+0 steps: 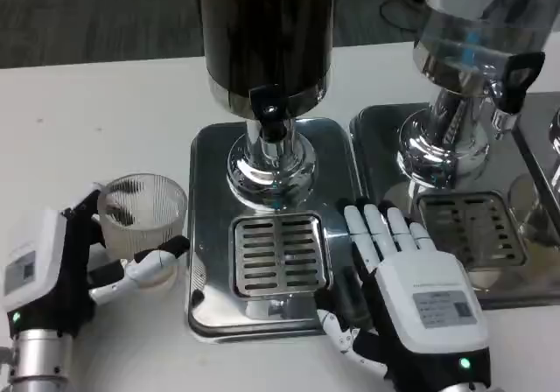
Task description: Grasp the cup under the faucet to collect the drink, then remove the cup.
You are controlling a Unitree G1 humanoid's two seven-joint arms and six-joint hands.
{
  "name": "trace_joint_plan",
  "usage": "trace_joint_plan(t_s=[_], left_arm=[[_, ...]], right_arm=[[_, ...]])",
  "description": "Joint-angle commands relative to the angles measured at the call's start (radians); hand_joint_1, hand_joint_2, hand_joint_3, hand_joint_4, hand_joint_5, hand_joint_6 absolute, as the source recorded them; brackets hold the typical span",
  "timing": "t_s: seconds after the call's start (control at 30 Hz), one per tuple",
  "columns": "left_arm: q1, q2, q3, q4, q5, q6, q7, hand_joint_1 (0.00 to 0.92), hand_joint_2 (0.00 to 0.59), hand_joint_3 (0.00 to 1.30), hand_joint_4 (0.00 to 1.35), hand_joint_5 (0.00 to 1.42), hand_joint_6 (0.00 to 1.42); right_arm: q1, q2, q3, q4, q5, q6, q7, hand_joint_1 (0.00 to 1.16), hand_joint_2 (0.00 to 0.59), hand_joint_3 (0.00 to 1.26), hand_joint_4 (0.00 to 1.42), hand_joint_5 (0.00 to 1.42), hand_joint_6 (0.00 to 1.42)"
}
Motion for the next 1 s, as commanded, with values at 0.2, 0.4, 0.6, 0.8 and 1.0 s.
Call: trace_joint_plan(t_s=[0.2,0.4,0.6,0.8,1.0], left_arm=[[0.008,-0.012,-0.022,0.010,0.009,-0.020,0.070,0.561,0.083,0.49,0.67,0.89,0.90],[0.012,-0.013,-0.041,0.007,0.019,-0.014,0.107,0.574,0.072,0.49,0.67,0.88,0.92],[0.012,-0.006,-0.045,-0.010,0.041,-0.016,0.150,0.643,0.091,0.49,0.67,0.88,0.93],[0.014,-0.002,-0.046,-0.036,0.060,-0.017,0.183,0.707,0.076,0.49,0.67,0.85,0.93],[0.022,-0.001,-0.045,-0.069,0.065,-0.025,0.205,0.720,0.066,0.50,0.67,0.84,0.93]], right_arm=[[-0.004,-0.022,-0.011,-0.013,0.009,-0.011,0.014,0.34,0.402,0.00,0.00,0.00,0.08],[-0.003,-0.020,-0.013,-0.014,0.009,-0.013,0.017,0.34,0.402,0.00,0.00,0.00,0.09],[-0.003,-0.017,-0.018,-0.015,0.011,-0.011,0.020,0.34,0.402,0.00,0.00,0.00,0.09],[-0.006,-0.019,-0.019,-0.017,0.005,-0.011,0.020,0.34,0.402,0.00,0.00,0.00,0.10],[-0.010,-0.021,-0.024,-0.017,0.012,-0.012,0.026,0.34,0.402,0.00,0.00,0.00,0.10]])
